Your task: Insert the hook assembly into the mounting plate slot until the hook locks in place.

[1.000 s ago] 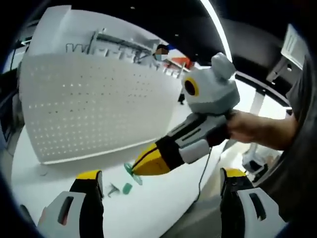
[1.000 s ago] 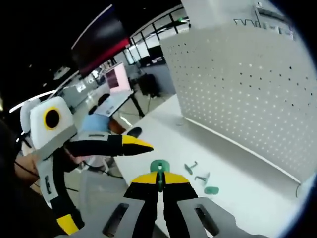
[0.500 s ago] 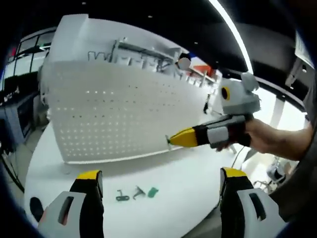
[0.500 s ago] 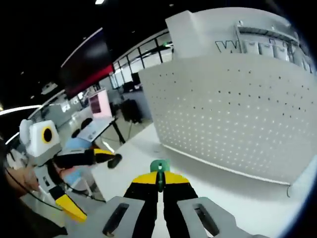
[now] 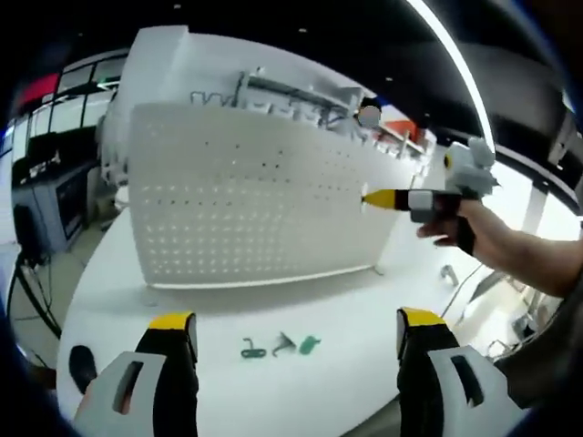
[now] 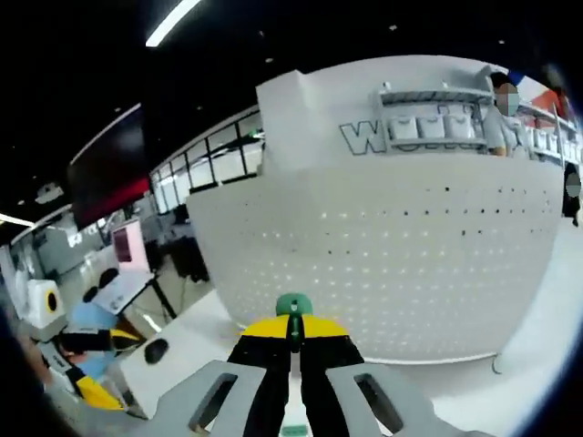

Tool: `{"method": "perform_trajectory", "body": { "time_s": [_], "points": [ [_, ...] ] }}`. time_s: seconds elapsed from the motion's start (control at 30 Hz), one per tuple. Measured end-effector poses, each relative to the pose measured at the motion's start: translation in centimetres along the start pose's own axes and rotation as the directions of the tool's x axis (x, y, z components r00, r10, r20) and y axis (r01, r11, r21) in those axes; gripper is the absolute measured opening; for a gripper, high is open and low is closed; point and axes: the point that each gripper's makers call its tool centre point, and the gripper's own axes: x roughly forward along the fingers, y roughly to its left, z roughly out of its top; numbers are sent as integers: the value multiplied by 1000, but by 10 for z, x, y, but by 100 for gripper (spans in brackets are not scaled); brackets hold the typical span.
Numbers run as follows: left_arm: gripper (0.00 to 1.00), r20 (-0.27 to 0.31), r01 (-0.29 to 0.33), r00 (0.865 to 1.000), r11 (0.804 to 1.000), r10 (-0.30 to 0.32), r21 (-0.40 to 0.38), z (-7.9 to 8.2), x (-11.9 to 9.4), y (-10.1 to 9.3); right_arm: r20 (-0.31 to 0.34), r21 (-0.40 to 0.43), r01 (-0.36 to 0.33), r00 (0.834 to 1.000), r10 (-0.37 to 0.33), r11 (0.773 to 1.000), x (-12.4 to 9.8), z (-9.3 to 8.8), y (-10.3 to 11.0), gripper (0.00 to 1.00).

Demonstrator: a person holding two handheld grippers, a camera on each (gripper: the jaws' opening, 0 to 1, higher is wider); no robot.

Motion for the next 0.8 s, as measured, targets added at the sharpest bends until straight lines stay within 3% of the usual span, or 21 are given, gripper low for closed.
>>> {"method": "perform_trajectory", "body": {
  "time_s": [0.13, 0.37, 0.8],
  "points": [
    [93, -27, -15, 1000, 1000, 15, -5, -8, 0, 7, 38, -65, 64, 997, -61, 996, 7, 16, -25, 0],
    [94, -43, -12, 999, 1000, 11, -15, -11, 0, 9, 128, -70, 148, 982, -138, 987, 19, 45, -56, 0],
    [94, -45, -23, 999, 1000, 22, -20, -11, 2, 18, 223, -39, 233, 950, -219, 972, 45, 68, -71, 0]
  ]
}}
